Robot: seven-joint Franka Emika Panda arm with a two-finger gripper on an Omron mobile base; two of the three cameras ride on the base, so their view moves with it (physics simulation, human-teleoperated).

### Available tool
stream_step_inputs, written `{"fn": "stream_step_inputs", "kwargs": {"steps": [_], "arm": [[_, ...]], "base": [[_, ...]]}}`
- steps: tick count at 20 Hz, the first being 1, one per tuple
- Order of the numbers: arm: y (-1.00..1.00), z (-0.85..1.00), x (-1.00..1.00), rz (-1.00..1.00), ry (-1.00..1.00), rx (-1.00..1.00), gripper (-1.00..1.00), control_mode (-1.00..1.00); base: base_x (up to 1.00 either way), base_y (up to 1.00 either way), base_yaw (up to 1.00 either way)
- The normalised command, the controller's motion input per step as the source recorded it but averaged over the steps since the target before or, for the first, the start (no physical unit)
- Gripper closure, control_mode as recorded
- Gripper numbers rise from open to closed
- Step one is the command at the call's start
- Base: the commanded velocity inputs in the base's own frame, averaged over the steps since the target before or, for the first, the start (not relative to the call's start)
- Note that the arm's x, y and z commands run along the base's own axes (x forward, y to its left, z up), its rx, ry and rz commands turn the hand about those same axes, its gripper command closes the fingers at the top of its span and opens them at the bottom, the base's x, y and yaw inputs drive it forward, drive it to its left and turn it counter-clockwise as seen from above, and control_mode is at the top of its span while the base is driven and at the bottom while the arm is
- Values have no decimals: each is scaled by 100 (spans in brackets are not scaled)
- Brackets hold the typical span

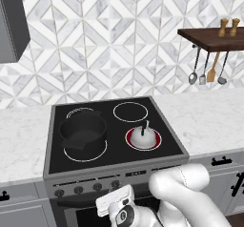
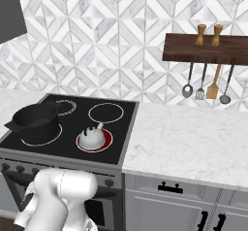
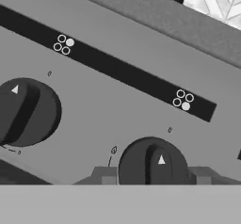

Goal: Pick the kettle from the counter and place it on a stove burner. Then turn the burner on.

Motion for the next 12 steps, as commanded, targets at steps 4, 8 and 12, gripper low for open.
{"fn": "stream_step_inputs", "kwargs": {"steps": [4,8,12], "arm": [[83,41,13,22,-14,-37,100,-100],[85,36,-6,25,-8,-45,100,-100],[0,11,-13,1,-10,0,100,-100]], "base": [[0,0,0],[0,0,0],[0,0,0]]}}
